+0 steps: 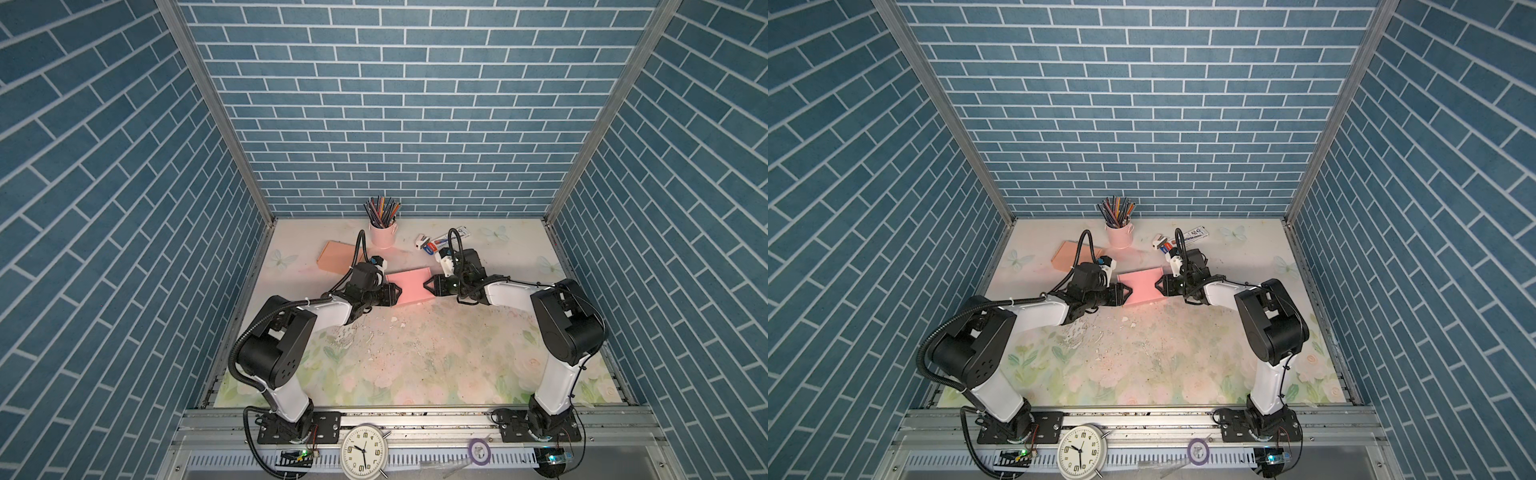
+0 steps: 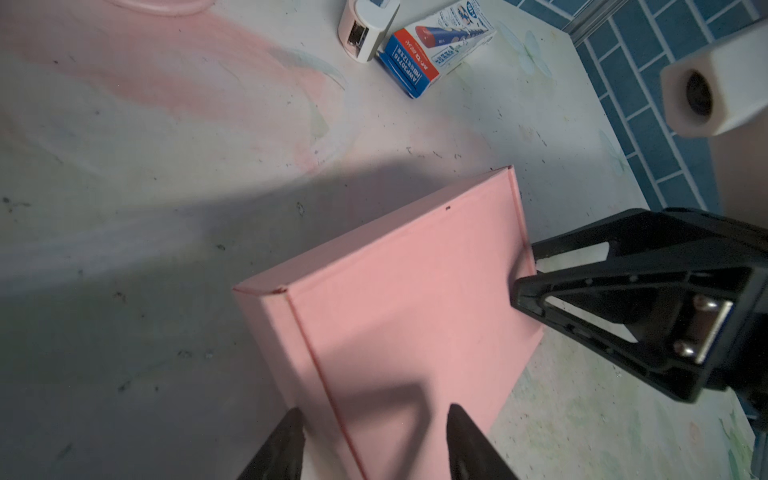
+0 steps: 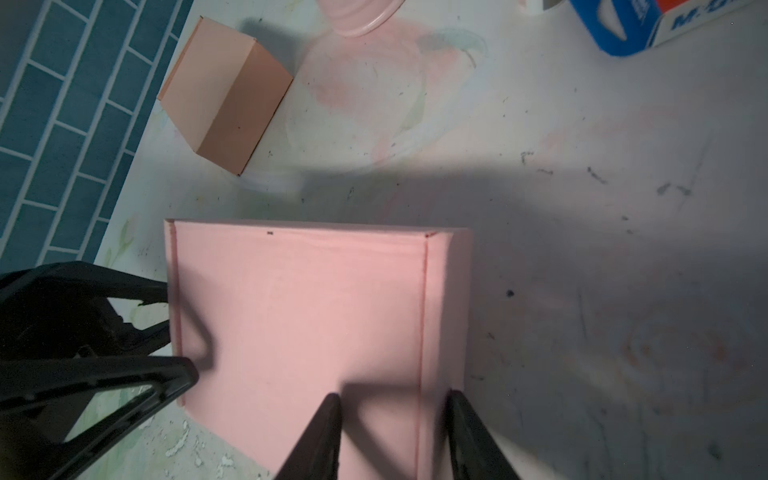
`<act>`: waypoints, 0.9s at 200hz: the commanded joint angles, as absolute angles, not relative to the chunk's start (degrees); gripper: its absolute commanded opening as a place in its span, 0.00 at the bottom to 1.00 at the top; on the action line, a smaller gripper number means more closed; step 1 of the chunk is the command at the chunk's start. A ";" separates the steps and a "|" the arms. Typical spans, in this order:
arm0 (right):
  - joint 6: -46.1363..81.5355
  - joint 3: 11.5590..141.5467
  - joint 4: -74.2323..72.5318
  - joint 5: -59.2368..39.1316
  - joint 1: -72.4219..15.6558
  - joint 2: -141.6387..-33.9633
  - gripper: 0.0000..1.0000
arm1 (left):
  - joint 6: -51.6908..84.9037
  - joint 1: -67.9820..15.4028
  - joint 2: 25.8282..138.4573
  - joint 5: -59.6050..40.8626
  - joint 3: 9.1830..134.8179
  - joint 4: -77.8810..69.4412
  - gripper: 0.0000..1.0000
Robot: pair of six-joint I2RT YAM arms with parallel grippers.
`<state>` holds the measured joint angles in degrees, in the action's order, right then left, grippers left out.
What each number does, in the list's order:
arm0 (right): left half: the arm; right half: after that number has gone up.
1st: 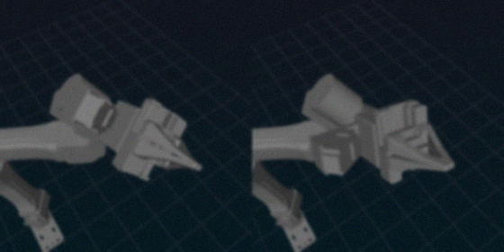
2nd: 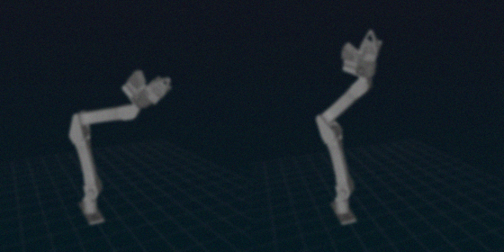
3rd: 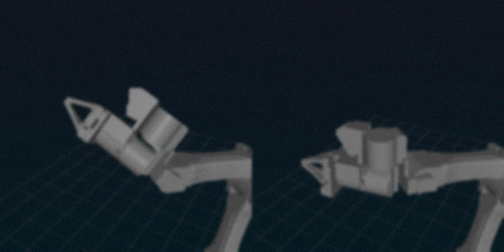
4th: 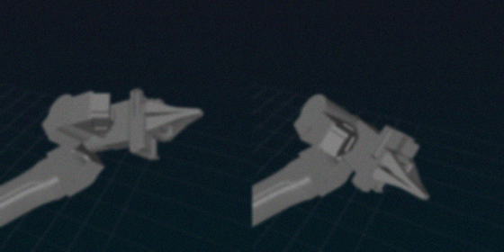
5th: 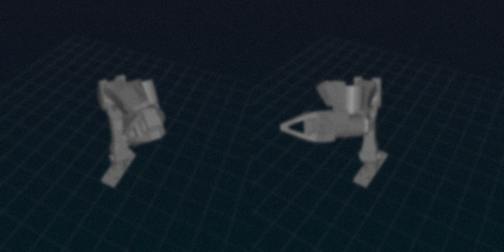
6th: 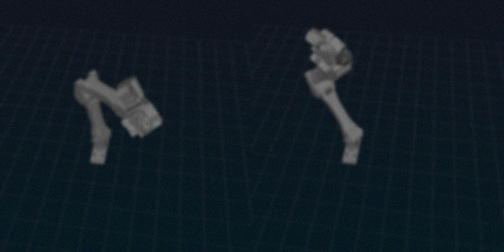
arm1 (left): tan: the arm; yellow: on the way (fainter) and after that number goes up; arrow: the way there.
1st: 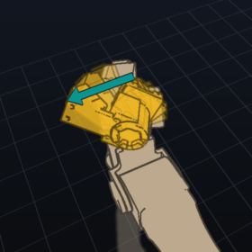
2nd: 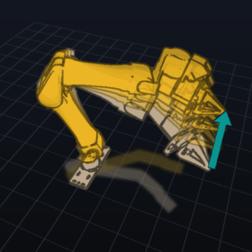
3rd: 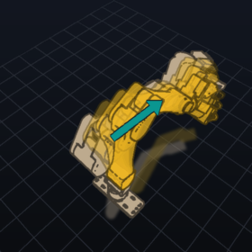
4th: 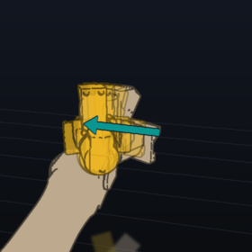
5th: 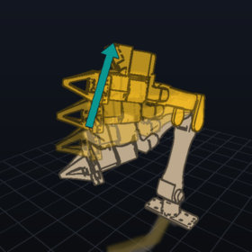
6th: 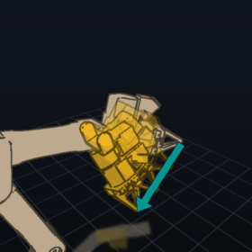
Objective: Fold the paper box
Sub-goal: 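Push the pink box with both grippers farther from the robot toward the pencil cup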
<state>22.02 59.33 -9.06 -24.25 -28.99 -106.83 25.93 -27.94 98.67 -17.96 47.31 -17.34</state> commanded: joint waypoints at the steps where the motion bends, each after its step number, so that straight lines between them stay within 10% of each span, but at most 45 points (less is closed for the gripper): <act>1: 20.35 61.79 -10.81 -29.45 -29.41 -108.67 0.42 | 23.85 -28.51 100.47 -21.63 51.07 -20.60 0.55; 180: 20.09 72.00 -10.26 -31.64 -26.87 -118.22 0.42 | 24.43 -25.58 112.00 -20.05 60.54 -24.57 0.54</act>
